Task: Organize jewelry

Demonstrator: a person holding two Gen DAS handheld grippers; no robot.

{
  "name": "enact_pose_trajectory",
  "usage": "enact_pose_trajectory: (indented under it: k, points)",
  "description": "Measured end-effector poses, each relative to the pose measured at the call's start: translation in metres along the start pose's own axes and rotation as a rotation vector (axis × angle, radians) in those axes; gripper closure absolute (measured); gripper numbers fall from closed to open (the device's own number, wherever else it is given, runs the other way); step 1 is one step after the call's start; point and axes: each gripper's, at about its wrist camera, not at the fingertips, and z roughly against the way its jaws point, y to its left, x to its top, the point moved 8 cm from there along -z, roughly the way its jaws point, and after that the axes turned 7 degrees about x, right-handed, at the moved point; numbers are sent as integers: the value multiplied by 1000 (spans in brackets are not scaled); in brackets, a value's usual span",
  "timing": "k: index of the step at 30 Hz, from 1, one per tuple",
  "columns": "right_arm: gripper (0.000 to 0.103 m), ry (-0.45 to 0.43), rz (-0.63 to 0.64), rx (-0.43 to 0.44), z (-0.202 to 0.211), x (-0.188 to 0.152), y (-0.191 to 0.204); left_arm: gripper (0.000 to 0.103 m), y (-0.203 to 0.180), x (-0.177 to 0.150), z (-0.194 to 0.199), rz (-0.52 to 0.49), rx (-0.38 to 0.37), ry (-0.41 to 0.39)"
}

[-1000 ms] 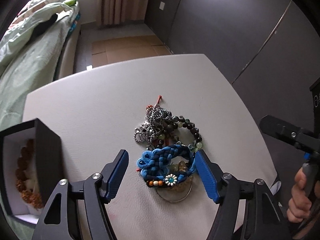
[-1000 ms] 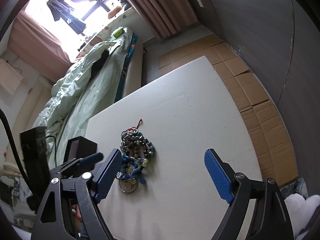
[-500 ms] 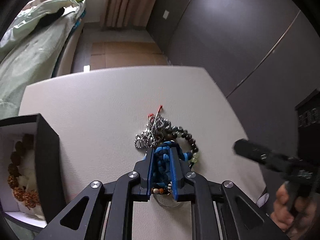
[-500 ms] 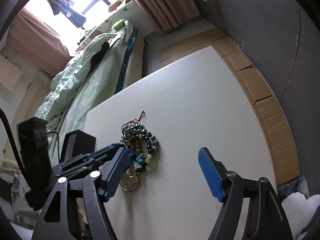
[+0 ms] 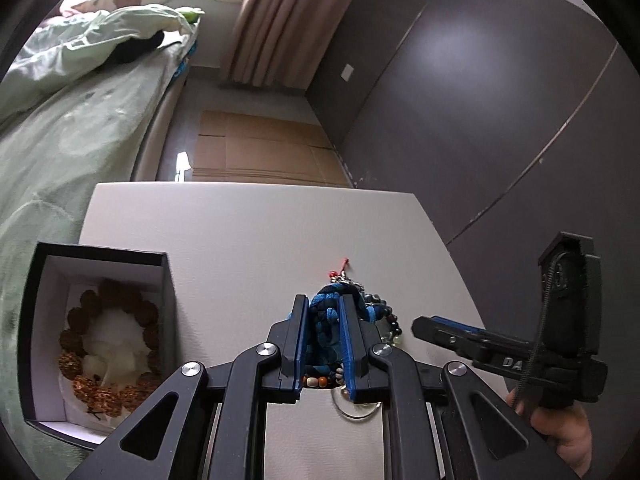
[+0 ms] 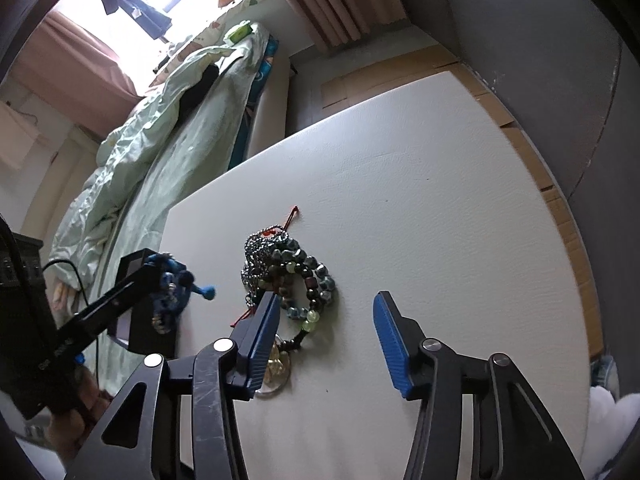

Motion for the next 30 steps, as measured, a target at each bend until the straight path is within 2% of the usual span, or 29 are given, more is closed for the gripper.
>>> enact_pose_trajectory:
  k: [2, 8, 11, 12, 14, 16, 30]
  points:
    - [61, 19, 5, -1, -8, 1, 3, 87, 4, 1, 3, 5, 2, -6]
    - [63, 52, 15, -46, -26, 1, 6, 87, 14, 3, 10, 21, -1, -18]
    - [69, 61, 50, -98, -32, 0, 10, 87, 17, 2, 15, 26, 0, -26]
    - [73, 63, 68, -121, -34, 0, 11, 87, 18, 2, 16, 29, 0, -30]
    - [87, 63, 84, -164, -34, 0, 9, 87, 20, 2, 19, 34, 2, -36]
    - [93, 62, 55, -137, -32, -1, 7, 87, 21, 1, 24, 38, 2, -48]
    - [93, -47, 50, 93, 2, 2, 39, 87, 48, 4, 65, 106, 25, -134]
